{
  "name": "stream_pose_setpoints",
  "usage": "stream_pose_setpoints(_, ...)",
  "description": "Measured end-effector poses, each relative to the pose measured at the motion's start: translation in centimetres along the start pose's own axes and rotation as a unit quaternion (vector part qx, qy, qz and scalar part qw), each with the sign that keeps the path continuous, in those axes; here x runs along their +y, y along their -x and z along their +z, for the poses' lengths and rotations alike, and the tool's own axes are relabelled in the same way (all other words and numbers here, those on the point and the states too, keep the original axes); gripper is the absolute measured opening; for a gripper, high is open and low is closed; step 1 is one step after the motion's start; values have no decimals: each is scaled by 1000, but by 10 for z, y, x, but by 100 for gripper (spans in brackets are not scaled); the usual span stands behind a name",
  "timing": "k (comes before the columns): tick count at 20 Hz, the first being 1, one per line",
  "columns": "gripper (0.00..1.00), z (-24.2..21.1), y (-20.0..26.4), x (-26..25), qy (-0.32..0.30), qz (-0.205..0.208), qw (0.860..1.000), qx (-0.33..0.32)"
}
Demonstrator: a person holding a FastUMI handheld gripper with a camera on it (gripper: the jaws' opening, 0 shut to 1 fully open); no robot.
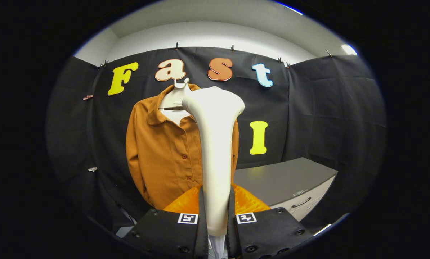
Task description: Iron the clothes twice with a garment steamer, once on the left side and once on the right side.
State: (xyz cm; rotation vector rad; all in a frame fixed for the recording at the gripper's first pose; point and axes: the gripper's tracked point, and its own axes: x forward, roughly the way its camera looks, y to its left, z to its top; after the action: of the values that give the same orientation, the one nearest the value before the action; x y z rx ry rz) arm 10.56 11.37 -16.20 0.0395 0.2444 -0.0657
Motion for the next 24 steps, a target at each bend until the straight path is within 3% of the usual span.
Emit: stream_pose_setpoints(24, 24, -1, -4, 2, -2, 5, 1000, 2)
